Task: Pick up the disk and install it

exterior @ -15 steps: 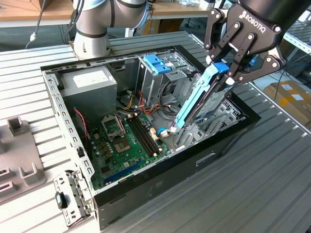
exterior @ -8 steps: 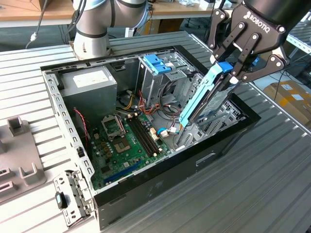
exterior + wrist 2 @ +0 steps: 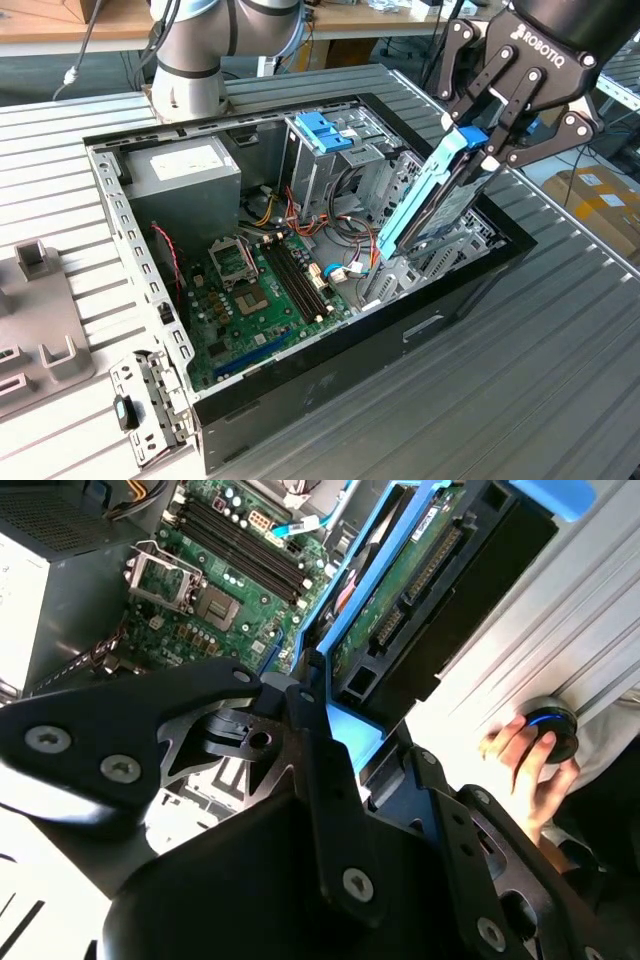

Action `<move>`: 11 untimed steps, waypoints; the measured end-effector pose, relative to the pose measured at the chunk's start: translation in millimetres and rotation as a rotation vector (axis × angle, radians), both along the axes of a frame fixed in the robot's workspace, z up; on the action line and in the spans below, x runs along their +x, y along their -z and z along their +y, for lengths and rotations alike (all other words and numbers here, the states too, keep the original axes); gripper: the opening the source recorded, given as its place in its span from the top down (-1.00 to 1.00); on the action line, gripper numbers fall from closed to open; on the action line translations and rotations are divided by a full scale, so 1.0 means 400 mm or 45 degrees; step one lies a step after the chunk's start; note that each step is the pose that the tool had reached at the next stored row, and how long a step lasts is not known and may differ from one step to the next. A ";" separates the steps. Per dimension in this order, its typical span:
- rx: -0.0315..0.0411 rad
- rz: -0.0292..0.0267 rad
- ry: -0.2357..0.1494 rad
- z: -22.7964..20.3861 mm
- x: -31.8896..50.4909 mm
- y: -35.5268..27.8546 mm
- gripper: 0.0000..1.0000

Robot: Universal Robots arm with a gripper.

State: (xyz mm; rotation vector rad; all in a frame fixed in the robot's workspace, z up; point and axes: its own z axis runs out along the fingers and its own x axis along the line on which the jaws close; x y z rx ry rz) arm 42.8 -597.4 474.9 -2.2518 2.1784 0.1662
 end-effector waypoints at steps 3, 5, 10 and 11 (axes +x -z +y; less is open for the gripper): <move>0.0000 0.0002 0.000 0.000 0.008 0.001 0.25; 0.0000 0.0004 0.000 0.000 0.015 0.001 0.25; -0.0001 0.0010 0.000 -0.001 0.032 0.003 0.25; -0.0001 0.0011 0.000 -0.001 0.035 0.003 0.25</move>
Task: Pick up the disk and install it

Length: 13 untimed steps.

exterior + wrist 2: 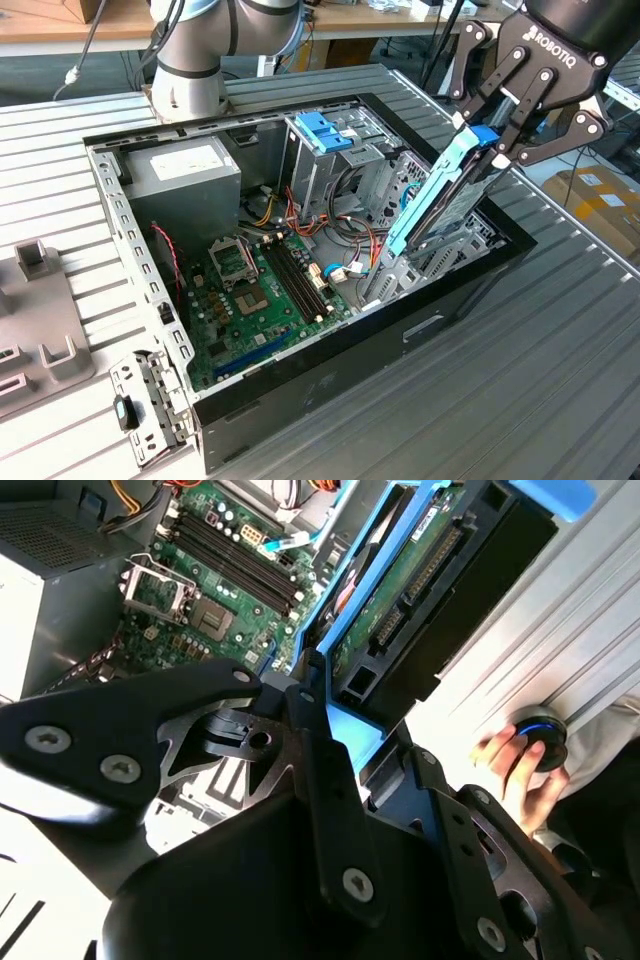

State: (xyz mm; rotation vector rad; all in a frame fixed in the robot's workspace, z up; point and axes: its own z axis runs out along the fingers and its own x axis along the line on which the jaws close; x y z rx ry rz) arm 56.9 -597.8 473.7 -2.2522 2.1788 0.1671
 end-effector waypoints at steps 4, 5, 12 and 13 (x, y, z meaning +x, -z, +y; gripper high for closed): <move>0.0000 0.0004 0.000 0.000 0.013 0.001 0.25; 0.0000 0.0006 0.000 0.000 0.018 0.002 0.25; 0.0000 0.0014 0.000 -0.001 0.043 0.004 0.25; 0.0002 0.0016 0.000 -0.001 0.051 0.005 0.25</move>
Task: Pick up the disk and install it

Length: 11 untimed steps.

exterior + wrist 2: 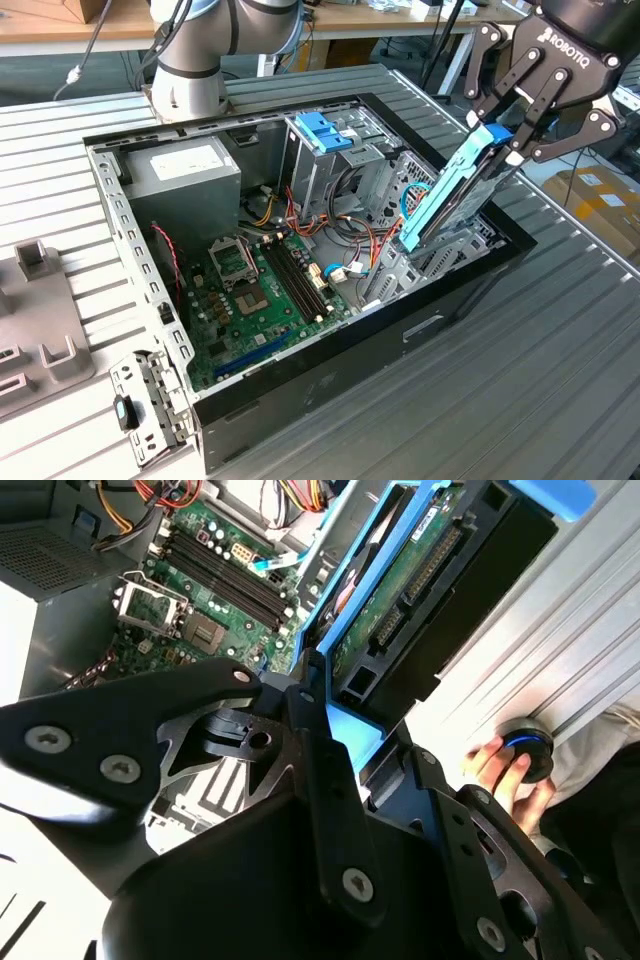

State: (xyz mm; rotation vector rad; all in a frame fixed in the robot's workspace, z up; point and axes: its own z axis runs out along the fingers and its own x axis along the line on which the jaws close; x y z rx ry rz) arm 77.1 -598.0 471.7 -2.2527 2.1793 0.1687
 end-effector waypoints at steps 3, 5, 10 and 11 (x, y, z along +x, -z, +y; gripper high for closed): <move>-0.0004 0.0001 0.000 0.000 0.007 0.003 0.25; -0.0002 0.0002 0.000 0.000 0.010 0.006 0.25; -0.0003 0.0003 -0.001 0.007 0.015 0.013 0.25; -0.0002 0.0004 -0.002 0.008 0.015 0.014 0.25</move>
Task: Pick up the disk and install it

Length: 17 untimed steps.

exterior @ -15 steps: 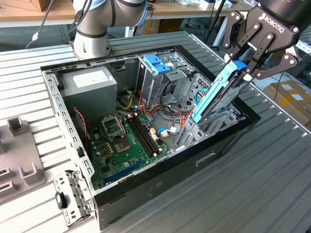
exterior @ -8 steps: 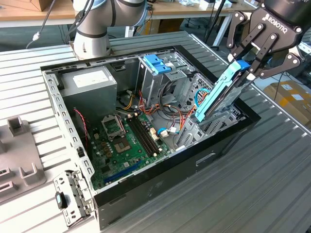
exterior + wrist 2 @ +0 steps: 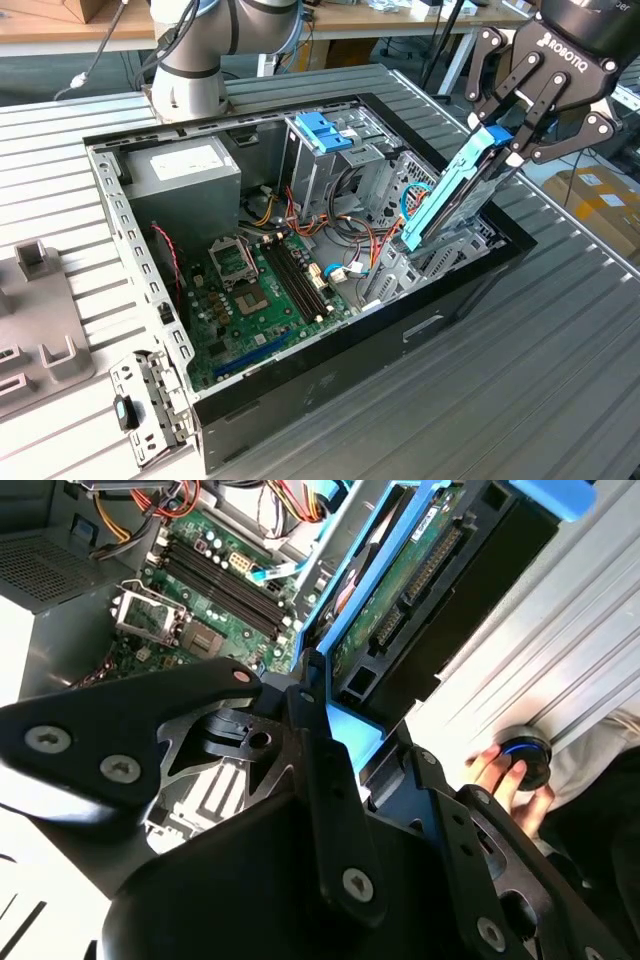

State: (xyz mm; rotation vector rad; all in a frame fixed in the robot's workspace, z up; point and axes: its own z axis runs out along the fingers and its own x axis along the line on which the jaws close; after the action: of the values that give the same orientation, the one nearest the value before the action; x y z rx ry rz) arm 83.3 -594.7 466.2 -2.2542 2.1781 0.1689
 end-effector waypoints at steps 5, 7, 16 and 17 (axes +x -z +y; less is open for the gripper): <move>0.0000 0.0003 0.000 0.012 0.006 0.013 0.25; 0.0001 0.0005 0.000 0.018 0.010 0.018 0.25; -0.0003 0.0007 0.000 0.021 0.012 0.039 0.25; 0.0001 0.0006 0.001 0.021 0.012 0.056 0.25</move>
State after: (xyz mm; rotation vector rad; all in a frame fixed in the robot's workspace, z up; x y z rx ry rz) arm 87.9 -586.1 443.6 -2.2537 2.1790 0.1696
